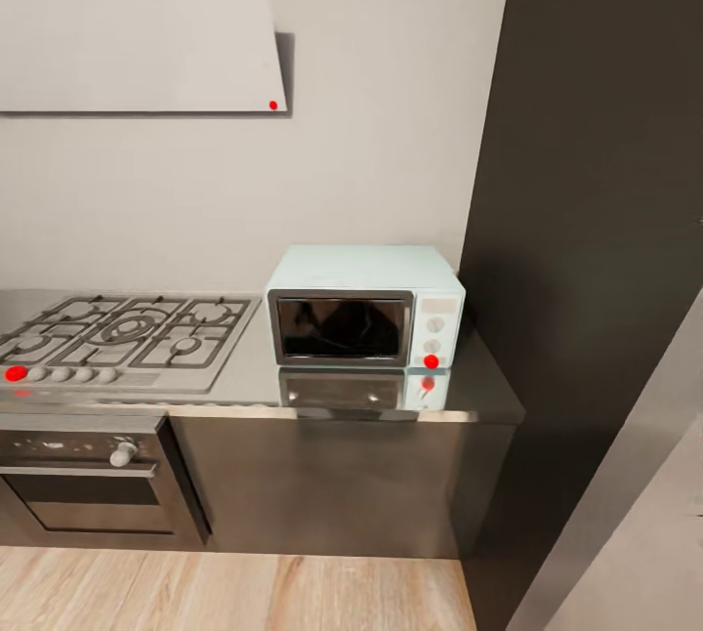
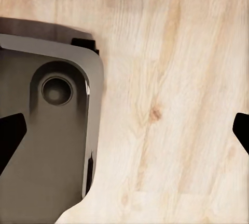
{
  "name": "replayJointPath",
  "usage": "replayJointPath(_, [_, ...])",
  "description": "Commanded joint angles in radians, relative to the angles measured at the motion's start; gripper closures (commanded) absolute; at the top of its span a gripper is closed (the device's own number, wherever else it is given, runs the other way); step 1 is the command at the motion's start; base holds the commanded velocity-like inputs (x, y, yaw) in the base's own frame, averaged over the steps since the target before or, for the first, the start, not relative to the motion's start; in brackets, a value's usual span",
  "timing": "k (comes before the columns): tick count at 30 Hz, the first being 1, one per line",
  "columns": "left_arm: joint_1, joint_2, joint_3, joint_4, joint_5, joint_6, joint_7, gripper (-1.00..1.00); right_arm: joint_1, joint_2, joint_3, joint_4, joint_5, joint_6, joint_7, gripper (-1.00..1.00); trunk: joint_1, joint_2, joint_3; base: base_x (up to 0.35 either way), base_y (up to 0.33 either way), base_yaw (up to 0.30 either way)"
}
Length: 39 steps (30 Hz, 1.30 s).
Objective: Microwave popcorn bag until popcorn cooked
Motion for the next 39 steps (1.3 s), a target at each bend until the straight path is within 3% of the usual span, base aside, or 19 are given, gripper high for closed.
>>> replayJointPath(1, [-0.001,0.000,-0.008,0.000,0.009,-0.001,-0.001,-1.00,-0.001,-0.001,-0.009,0.003,0.006,-0.005,0.003,-1.00,0.000,-0.001,-0.001,0.000,-0.057,0.000])
replayJointPath(14, [-0.001,0.003,-0.008,-0.010,-0.002,-0.004,-0.001,-1.00,-0.001,0.003,-0.009,0.003,0.009,-0.004,0.003,-1.00,0.000,-0.001,-0.001,0.000,-0.004,0.000])
replayJointPath(16, [-0.001,0.003,-0.009,-0.012,-0.002,-0.004,-0.001,-1.00,-0.001,0.027,-0.010,0.001,0.008,-0.008,0.003,-1.00,0.000,-0.001,-0.001,0.000,0.000,0.000])
replayJointPath(18, [-0.001,0.003,-0.008,-0.013,-0.002,-0.005,-0.001,-1.00,-0.002,0.067,-0.010,-0.039,0.008,-0.010,0.008,-1.00,0.000,-0.001,-0.001,0.000,0.000,0.000])
replayJointPath(20, [-0.001,0.006,-0.007,-0.014,-0.002,-0.005,-0.001,-1.00,-0.001,0.092,-0.010,-0.150,0.008,-0.004,0.015,-1.00,0.000,-0.001,-0.001,0.000,0.000,0.000])
replayJointPath(21, [-0.001,0.011,-0.007,-0.014,-0.002,-0.005,-0.001,-1.00,-0.001,0.106,-0.010,-0.255,0.008,0.014,0.017,-1.00,0.000,-0.001,-0.001,0.000,0.000,0.000])
replayJointPath(24, [-0.001,0.015,-0.008,-0.014,-0.002,-0.005,-0.001,-1.00,-0.002,0.155,-0.010,-0.535,0.004,0.163,0.019,-1.00,0.000,-0.001,-0.001,0.000,0.000,0.000])
replayJointPath(28, [-0.001,0.013,-0.006,-0.014,-0.002,-0.005,-0.001,-1.00,-0.002,0.231,-0.007,-0.941,0.002,0.445,0.037,-1.00,0.000,-0.001,-0.001,0.000,0.000,0.000])
replayJointPath(30, [-0.001,0.013,-0.006,-0.013,-0.001,-0.005,-0.001,-1.00,-0.002,0.253,-0.005,-1.119,0.002,0.572,0.085,-1.00,0.000,-0.001,-0.001,0.000,0.000,0.000])
replayJointPath(32, [-0.001,0.011,-0.005,-0.011,0.002,-0.004,-0.001,-1.00,0.004,0.262,-0.004,-1.351,0.002,0.750,0.189,-1.00,0.000,-0.001,-0.001,0.000,0.000,0.000])
replayJointPath(34, [-0.001,0.007,-0.005,-0.011,0.003,-0.004,-0.001,-1.00,-0.021,0.262,-0.004,-1.446,0.000,0.884,0.259,-1.00,0.000,-0.001,-0.001,0.000,0.000,0.000])
replayJointPath(36, [-0.001,0.002,-0.005,-0.011,0.002,-0.004,-0.002,-1.00,-0.104,0.262,-0.006,-1.476,-0.009,0.983,0.291,-1.00,0.000,-0.001,-0.001,0.000,0.000,0.000])
replayJointPath(37, [-0.001,-0.001,-0.005,-0.011,0.002,-0.005,-0.003,-1.00,-0.197,0.261,-0.007,-1.488,-0.031,1.070,0.302,-1.00,0.000,-0.001,-0.001,0.000,0.000,0.000])
replayJointPath(39, [-0.001,-0.010,-0.005,-0.011,0.001,-0.005,-0.005,-1.00,-0.284,0.261,-0.007,-1.492,-0.045,1.122,0.306,-1.00,0.000,-0.001,-0.001,0.000,0.000,0.000])
